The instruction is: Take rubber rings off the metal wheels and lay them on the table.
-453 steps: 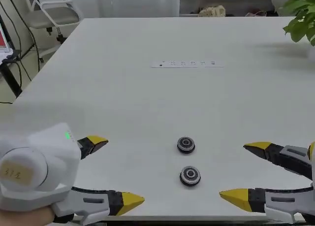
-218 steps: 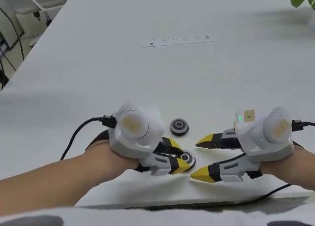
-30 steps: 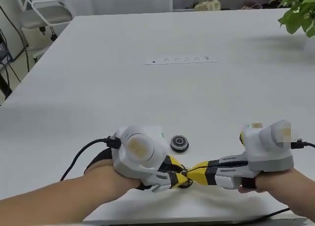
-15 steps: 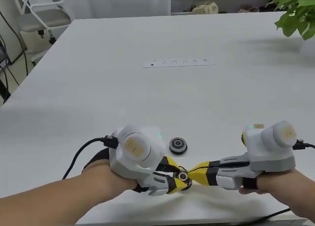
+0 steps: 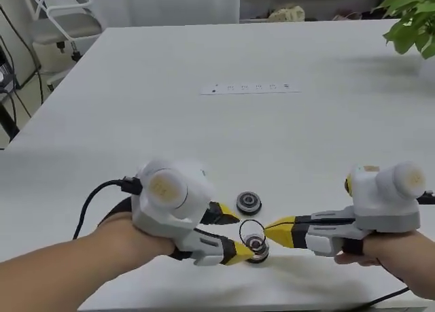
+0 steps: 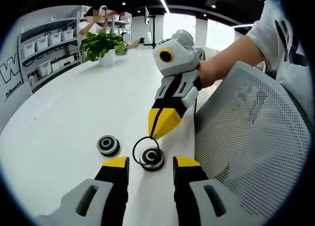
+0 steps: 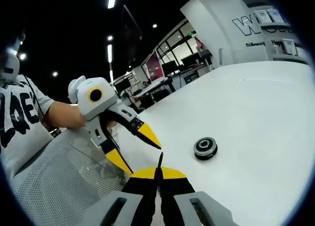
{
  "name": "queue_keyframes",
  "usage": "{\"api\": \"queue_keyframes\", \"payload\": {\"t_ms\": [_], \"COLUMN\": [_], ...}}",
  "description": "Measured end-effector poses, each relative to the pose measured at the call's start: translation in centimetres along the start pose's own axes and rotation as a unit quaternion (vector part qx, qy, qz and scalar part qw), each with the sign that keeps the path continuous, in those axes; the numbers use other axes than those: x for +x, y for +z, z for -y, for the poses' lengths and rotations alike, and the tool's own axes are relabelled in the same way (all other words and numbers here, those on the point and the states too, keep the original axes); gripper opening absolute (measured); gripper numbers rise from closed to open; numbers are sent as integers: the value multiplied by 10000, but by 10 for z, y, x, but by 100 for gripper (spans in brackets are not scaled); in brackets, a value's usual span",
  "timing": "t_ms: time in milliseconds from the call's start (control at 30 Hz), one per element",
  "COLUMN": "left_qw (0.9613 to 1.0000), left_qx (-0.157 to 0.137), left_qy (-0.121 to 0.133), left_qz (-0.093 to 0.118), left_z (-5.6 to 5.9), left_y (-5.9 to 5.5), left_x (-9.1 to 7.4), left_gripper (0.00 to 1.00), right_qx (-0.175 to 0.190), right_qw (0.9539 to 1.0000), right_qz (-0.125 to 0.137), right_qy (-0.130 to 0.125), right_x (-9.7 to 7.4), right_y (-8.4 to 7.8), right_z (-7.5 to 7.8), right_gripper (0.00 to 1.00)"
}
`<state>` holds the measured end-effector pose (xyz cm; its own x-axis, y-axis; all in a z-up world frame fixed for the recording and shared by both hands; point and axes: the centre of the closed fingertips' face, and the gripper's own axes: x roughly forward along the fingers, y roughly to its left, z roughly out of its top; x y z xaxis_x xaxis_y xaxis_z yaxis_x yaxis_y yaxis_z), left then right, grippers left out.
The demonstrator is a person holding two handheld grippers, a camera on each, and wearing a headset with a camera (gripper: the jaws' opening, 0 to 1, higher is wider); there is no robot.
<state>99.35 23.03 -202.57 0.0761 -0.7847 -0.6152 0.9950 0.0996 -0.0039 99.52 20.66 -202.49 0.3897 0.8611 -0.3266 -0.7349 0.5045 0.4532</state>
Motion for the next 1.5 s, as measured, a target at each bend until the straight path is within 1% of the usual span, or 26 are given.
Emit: {"api": "queue_keyframes", "payload": {"t_ms": [200, 367, 533, 600, 667, 833, 1033, 1333, 1500], "left_qw": [9997, 9994, 9989, 9986, 9980, 9974, 9958, 9946, 9941], "left_qx": [-145, -205, -306, -343, -420, -474, -589, -599, -616], "left_qy": [102, 149, 213, 251, 309, 418, 534, 682, 762], "left_qz": [144, 255, 299, 317, 344, 357, 451, 505, 474], "left_z": [-4, -4, -5, -6, -8, -11, -13, -12, -12], "left_y": [3, 6, 3, 1, -2, -7, -7, -10, -15], "left_x": [-18, -31, -45, -49, -56, -66, -80, -95, -100], "left_gripper": [38, 44, 47, 50, 53, 56, 63, 67, 69], "right_qx": [-61, -84, -147, -155, -169, -214, -276, -367, -400], "right_qw": [9999, 9999, 9997, 9997, 9996, 9994, 9990, 9983, 9978], "right_qz": [-18, -30, -87, -94, -105, -154, -204, -301, -377], "right_qy": [82, 114, 162, 170, 178, 217, 283, 345, 371], "right_x": [2, 3, 5, 6, 8, 12, 19, 30, 37], "right_y": [4, 7, 12, 14, 16, 21, 27, 34, 34], "right_z": [-4, -5, -8, -9, -10, -12, -15, -16, -14], "right_gripper": [0, 0, 0, 0, 0, 0, 0, 0, 0]}}
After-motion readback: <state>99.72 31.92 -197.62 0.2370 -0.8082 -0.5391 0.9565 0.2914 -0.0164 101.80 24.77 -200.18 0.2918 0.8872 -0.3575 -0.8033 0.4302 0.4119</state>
